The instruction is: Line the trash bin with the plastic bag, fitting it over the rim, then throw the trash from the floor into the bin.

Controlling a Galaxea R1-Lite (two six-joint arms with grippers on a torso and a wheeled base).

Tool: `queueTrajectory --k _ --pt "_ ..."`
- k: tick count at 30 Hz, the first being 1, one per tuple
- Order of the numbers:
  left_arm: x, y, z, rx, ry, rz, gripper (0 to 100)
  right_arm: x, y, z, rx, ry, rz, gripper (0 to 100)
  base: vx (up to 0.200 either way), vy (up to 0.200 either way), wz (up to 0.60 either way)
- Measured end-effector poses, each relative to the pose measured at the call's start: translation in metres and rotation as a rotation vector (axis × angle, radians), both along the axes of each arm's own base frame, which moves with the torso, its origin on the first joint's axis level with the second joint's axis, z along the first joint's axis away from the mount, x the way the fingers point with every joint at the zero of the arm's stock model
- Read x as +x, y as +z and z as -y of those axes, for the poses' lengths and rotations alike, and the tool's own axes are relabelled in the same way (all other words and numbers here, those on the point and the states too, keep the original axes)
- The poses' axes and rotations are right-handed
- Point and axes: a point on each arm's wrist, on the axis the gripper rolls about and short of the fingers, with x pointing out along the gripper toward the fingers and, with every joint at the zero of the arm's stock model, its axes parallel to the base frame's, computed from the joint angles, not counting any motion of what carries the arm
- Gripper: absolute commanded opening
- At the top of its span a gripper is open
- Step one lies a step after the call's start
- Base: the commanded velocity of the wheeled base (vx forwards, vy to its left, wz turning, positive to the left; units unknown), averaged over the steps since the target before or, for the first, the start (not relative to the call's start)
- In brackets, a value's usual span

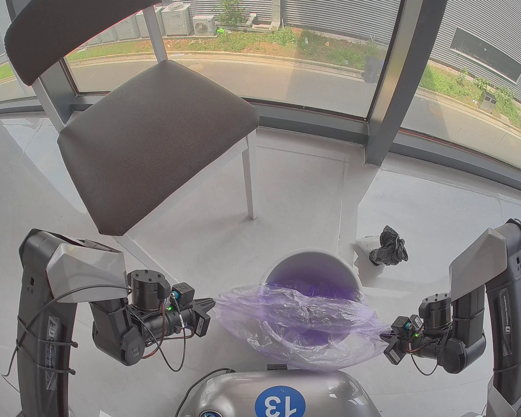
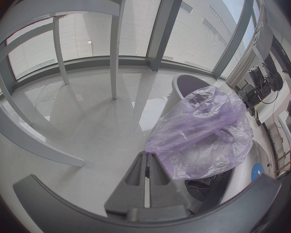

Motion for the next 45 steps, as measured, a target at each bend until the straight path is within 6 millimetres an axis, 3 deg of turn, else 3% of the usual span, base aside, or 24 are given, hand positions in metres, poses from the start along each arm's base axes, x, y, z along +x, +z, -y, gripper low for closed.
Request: queueTrajectory --k 1,11,17,21,32,38,45 --pt "0.0 0.0 0.0 0.0 0.0 0.001 0 0.0 0.0 0.0 -0.002 0.0 -0.001 100 0.0 0.0 0.0" --pt "0.0 0.0 0.001 0.0 -0.001 0.005 0 -0.002 0.002 0.001 0.0 0.002 -0.002 100 0.0 0.0 0.0" --pt "0.0 0.0 0.002 -0.002 -0.002 0.01 0 -0.01 0.014 0.002 0.019 0.024 -0.004 100 0.0 0.0 0.0" --pt "0.001 0.0 0.002 -0.002 -0.002 0.011 0 -0.012 0.025 0.005 0.013 0.034 0.026 100 0.0 0.0 0.0" --pt "-0.001 0.0 0.003 0.002 -0.003 0.008 0 -0.031 0.08 0.019 0.038 0.088 0.173 100 0.0 0.0 0.0" --pt "-0.001 0.0 0.004 0.006 0.005 0.017 0 -0.018 0.097 0.021 0.097 0.06 0.257 100 0.0 0.0 0.0" --pt "0.0 0.001 0.004 0.002 0.01 0.031 0 0.004 0.107 -0.012 0.194 0.064 0.238 100 0.0 0.0 0.0"
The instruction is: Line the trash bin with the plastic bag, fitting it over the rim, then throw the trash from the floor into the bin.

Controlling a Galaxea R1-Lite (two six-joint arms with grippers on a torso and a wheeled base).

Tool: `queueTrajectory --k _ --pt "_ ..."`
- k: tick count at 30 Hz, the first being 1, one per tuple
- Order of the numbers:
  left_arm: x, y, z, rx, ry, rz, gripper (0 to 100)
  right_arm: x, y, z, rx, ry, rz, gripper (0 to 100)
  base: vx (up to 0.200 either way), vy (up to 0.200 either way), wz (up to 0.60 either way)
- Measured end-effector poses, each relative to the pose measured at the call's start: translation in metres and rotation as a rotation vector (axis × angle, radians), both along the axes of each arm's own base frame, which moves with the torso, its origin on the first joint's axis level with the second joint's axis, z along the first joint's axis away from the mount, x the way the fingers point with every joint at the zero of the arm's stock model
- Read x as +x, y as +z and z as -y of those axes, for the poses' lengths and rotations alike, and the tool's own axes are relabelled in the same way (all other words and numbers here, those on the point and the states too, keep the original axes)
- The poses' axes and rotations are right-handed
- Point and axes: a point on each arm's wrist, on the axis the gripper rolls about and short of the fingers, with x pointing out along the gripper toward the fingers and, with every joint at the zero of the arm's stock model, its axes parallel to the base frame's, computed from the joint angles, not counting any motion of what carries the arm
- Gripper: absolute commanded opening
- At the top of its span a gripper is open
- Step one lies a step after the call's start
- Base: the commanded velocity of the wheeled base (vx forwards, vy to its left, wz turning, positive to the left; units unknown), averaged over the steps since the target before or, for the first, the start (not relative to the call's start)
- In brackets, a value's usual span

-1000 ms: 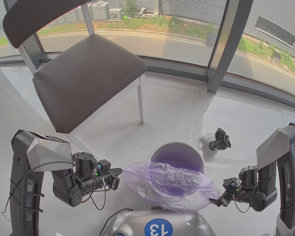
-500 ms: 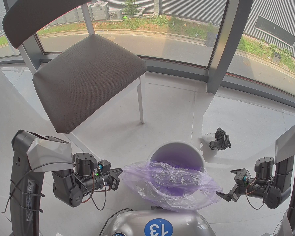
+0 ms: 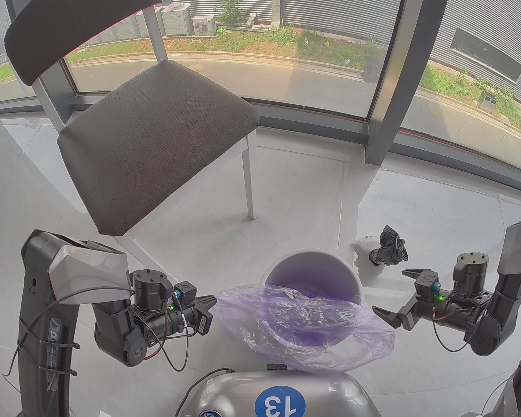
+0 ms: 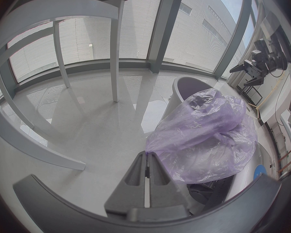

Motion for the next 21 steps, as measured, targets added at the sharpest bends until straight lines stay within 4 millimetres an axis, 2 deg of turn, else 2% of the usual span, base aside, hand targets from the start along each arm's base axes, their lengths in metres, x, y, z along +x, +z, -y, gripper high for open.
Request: queueTrajectory --k 7,13,17,21 --pt "0.003 0.002 0.002 -0.014 0.005 0.019 0 0.016 0.017 -0.044 0.015 0.022 -0.169 100 0.0 0.0 0.0" --pt "0.01 0.01 0.011 -0.081 0.027 0.062 0 0.017 0.052 -0.094 -0.055 0.141 -0.154 100 0.0 0.0 0.0" --pt "0.013 0.013 0.016 -0.102 0.034 0.084 0 0.01 0.061 -0.105 -0.113 0.213 -0.105 100 0.0 0.0 0.0" --pt "0.015 0.014 0.018 -0.108 0.035 0.095 0 0.002 0.059 -0.106 -0.181 0.271 -0.084 100 0.0 0.0 0.0"
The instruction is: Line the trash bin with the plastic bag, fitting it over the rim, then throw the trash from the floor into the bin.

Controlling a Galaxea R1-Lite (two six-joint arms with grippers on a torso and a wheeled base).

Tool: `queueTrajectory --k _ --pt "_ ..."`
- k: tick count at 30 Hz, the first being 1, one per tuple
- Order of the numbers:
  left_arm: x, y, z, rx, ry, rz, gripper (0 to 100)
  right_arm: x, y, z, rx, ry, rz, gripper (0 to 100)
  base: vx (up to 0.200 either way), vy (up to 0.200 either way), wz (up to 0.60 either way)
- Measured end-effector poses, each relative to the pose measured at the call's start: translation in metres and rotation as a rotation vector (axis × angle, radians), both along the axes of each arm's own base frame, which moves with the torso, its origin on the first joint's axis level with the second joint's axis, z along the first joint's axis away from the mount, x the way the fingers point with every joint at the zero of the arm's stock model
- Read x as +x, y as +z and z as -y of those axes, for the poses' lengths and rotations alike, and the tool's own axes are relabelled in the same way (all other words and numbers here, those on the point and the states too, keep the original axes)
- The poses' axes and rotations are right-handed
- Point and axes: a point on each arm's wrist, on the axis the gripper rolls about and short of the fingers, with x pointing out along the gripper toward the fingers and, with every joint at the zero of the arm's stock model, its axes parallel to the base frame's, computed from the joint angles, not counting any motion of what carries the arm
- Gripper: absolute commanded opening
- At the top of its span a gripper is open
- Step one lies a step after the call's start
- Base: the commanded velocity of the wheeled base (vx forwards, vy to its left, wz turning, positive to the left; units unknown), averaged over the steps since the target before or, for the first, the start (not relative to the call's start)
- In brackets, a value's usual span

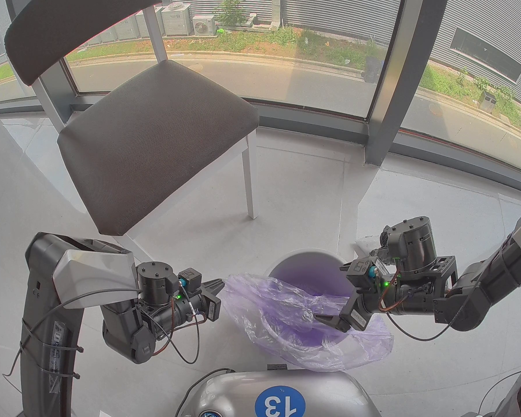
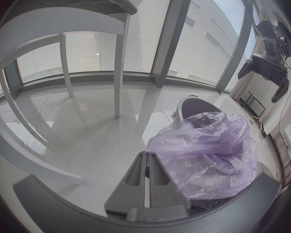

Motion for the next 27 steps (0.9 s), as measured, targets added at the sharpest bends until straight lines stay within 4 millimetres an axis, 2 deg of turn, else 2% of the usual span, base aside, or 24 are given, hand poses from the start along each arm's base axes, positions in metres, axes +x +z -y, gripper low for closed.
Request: queueTrajectory --k 1,2,8,13,27 --pt "0.0 0.0 0.0 0.0 0.001 0.002 0 -0.002 -0.001 0.001 -0.012 0.009 0.0 100 0.0 0.0 0.0" --pt "0.001 0.0 0.0 0.0 0.002 0.002 100 -0.004 -0.003 0.002 -0.026 0.019 0.002 100 0.0 0.0 0.0" --pt "0.002 -0.003 -0.001 0.009 0.006 0.001 100 -0.011 -0.013 0.01 -0.103 0.068 0.003 100 0.0 0.0 0.0" --pt "0.005 -0.009 -0.006 0.008 0.018 -0.011 100 -0.01 -0.023 0.014 -0.146 0.088 0.0 100 0.0 0.0 0.0" --pt "0.008 -0.018 -0.015 0.005 0.02 -0.031 100 0.002 -0.053 0.006 -0.204 0.129 -0.005 100 0.0 0.0 0.0"
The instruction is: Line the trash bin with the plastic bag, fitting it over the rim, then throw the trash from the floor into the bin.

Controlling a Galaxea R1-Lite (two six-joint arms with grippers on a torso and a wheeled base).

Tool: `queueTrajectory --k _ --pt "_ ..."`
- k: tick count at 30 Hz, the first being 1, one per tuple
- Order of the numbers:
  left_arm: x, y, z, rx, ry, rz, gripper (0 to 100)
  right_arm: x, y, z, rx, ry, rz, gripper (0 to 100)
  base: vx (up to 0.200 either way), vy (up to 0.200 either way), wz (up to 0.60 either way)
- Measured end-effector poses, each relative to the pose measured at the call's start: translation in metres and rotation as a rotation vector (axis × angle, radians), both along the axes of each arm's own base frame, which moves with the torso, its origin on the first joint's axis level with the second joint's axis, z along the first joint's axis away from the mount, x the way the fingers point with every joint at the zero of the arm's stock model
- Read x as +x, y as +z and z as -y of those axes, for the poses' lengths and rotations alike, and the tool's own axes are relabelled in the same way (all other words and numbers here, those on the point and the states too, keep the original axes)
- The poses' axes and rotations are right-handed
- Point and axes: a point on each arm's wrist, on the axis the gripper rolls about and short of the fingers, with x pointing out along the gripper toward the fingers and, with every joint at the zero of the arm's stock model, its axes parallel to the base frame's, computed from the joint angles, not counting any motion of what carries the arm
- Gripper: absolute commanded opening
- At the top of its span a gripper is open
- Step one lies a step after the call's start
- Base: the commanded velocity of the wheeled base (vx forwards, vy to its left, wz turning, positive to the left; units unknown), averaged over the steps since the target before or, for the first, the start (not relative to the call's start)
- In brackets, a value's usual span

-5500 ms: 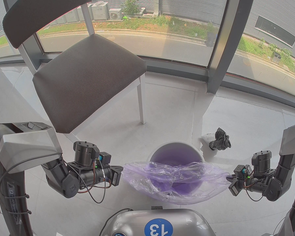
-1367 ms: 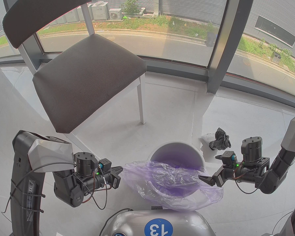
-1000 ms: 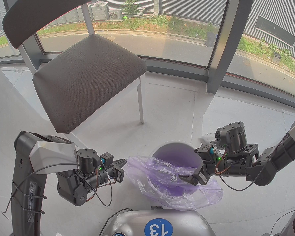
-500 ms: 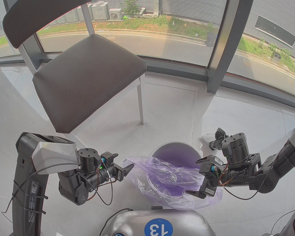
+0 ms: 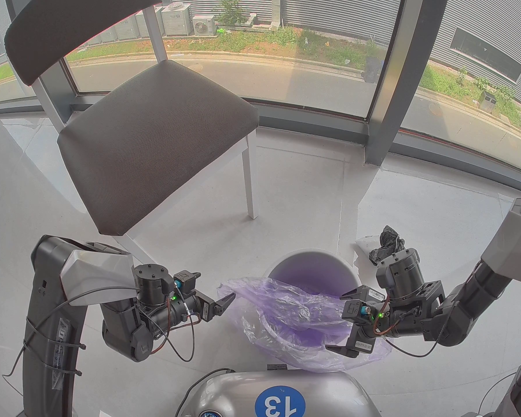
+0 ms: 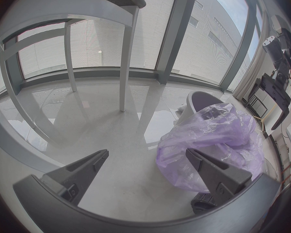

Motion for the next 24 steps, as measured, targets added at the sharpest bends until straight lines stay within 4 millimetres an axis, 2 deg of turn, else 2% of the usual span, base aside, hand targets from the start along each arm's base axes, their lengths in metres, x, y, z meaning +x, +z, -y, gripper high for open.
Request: queueTrajectory --k 14,22,23,24 --pt "0.001 -0.004 -0.002 0.002 0.004 -0.008 100 0.014 -0.031 -0.01 0.009 -0.003 0.029 100 0.0 0.0 0.0" --pt "0.002 -0.006 -0.002 0.003 0.005 -0.01 100 0.022 -0.038 -0.011 -0.004 -0.026 0.037 100 0.0 0.0 0.0" --pt "0.002 -0.005 -0.002 0.003 0.005 -0.009 100 0.024 -0.038 -0.011 -0.003 -0.027 0.04 0 0.0 0.0 0.0" --pt "0.002 -0.006 -0.002 0.003 0.005 -0.009 100 0.025 -0.038 -0.011 -0.003 -0.028 0.041 0 0.0 0.0 0.0"
